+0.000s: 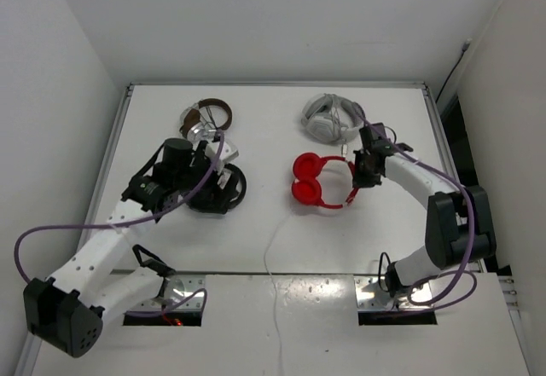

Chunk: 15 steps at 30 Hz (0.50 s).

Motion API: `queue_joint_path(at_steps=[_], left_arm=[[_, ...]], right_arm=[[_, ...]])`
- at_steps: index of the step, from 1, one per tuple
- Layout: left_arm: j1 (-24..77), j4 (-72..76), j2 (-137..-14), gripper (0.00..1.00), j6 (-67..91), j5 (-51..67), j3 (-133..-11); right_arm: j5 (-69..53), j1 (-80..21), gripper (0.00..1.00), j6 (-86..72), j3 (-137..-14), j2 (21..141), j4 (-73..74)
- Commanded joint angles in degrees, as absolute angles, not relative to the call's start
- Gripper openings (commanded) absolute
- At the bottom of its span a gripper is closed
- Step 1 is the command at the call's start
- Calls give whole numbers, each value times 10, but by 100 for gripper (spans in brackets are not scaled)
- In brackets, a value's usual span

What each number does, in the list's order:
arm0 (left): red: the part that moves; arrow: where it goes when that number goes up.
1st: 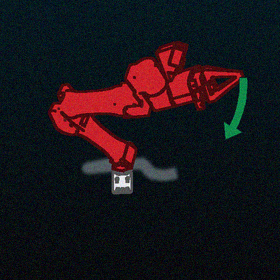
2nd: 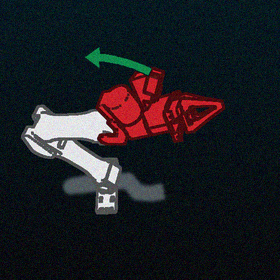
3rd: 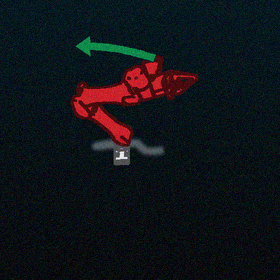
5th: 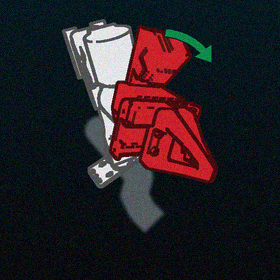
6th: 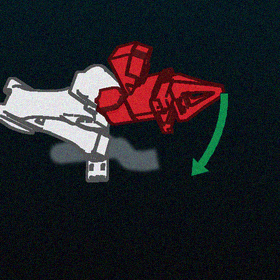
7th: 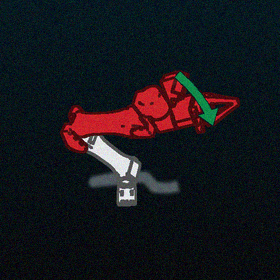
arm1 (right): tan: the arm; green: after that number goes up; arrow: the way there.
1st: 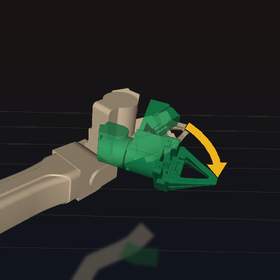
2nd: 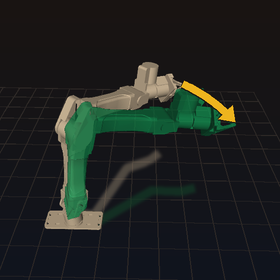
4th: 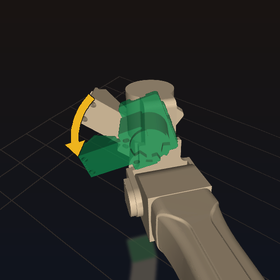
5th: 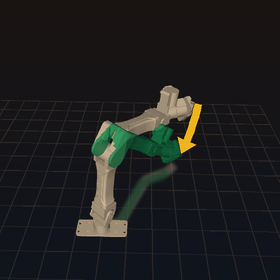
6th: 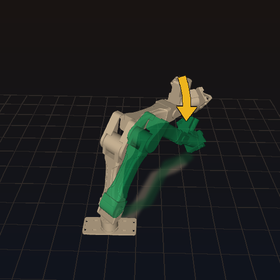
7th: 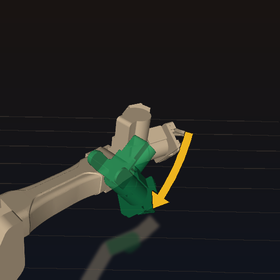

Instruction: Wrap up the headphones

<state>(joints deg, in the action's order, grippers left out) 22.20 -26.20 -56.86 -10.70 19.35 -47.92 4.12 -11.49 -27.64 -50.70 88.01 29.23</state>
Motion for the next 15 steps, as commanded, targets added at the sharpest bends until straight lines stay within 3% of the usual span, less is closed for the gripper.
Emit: queue_joint_path(at_steps=[1,3,7,15], left_arm=[[246,-319,-532,100,-203,303,-457],[263,-339,-526,93,-227,329,-452],[301,-339,-540,91,-215,323,-457],[379,-217,-633,85,-38,322,-440]], right_arm=[[14,-96,0,-276,-581,834,301],[14,-91,0,-282,-589,826,307],[5,-73,0,-305,-609,826,307],[-13,-48,0,-344,-636,850,307]])
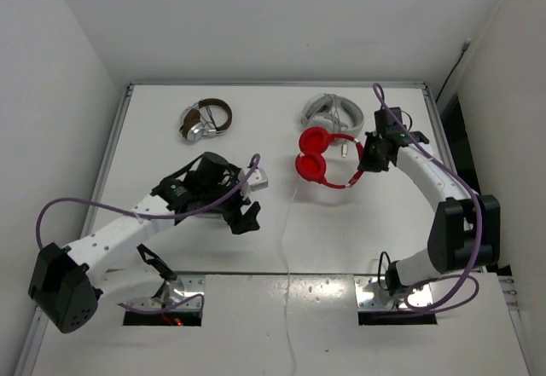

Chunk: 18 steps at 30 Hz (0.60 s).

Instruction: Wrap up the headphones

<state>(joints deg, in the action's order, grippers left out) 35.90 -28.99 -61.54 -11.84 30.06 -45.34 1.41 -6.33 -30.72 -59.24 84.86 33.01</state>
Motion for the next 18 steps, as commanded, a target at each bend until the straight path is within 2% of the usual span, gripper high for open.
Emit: queue_joint_path(at_steps=[1,8,9,10,18], left_arm=[[398,-199,-640,83,2,322,-432],[492,-95,-721,82,110,251,-420],[498,-87,-730,80,121,235,-420],[506,-87,-742,73,145,211,-420],[526,-6,-852,73,282,172,-443]], right_arm=[[-13,-47,0,-351,-643,858,307],[-18,-17,0,-385,-664,878,289],[-25,-11,0,-385,-664,878,289],[-25,-11,0,-392,-664,878,284],[-25,0,0,-432,-629,873,259]])
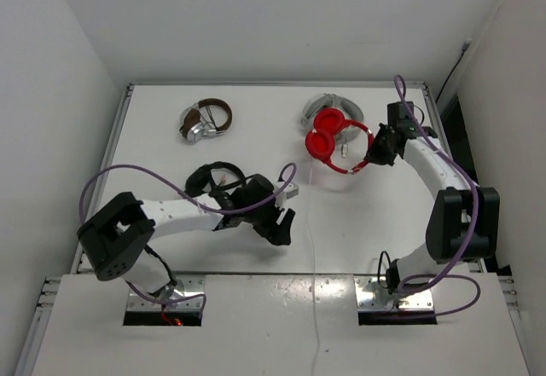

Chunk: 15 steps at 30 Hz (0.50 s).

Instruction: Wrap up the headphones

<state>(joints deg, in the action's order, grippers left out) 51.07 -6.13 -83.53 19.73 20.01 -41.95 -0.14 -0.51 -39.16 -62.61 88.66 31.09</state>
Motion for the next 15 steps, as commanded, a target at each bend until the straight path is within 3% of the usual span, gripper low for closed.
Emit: queue_joint_path(at_steps=[1,9,15], left_arm=[[526,1,-860,73,300,167,-443],[554,95,-929,73,442,239,-489],[591,76,-982,73,447,215,-548]], right_arm=[[-25,0,0,-432,-624,873,259],[-25,11,0,-443,-624,873,254],[-30,11,0,-454,-610,873,248]])
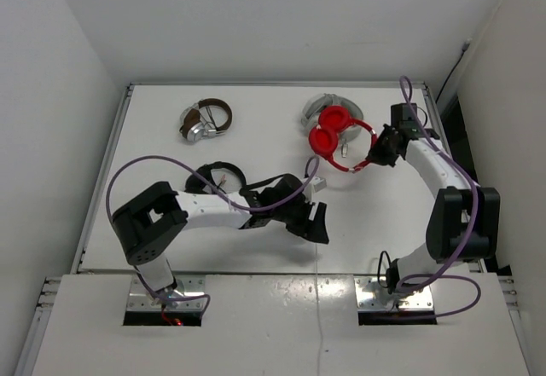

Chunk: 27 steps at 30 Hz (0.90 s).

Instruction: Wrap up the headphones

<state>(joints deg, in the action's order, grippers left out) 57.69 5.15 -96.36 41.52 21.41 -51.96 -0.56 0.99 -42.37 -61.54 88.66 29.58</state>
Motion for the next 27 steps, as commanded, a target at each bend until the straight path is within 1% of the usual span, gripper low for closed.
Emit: queue_joint_path(at_steps=[1,7,8,14,20,22,26,27], left_arm=[[591,82,-989,73,454,215,-548],[608,76,-1008,71,465,209,-564],[608,68,-1008,69,465,197,-558],[608,62,-986,69,477,177,-521],[614,74,-989,75,477,177,-506],[621,74,-999,75,477,177,-528],[632,79,-1018,71,472,177,-552],[632,79,-1025,67,472,182,-552]], right_arm=[[-30,11,0,-454,-610,873,242],[-36,30,0,-454,-610,873,242],[-36,36,0,-454,-610,873,247],[-36,41,0,-460,-615,873,247],[-25,41,0,-470,-639,894,241],[-25,34,0,-475,-645,902,236],[-19,29,0,-481,-657,924,236],[-19,29,0,-481,-663,924,236]])
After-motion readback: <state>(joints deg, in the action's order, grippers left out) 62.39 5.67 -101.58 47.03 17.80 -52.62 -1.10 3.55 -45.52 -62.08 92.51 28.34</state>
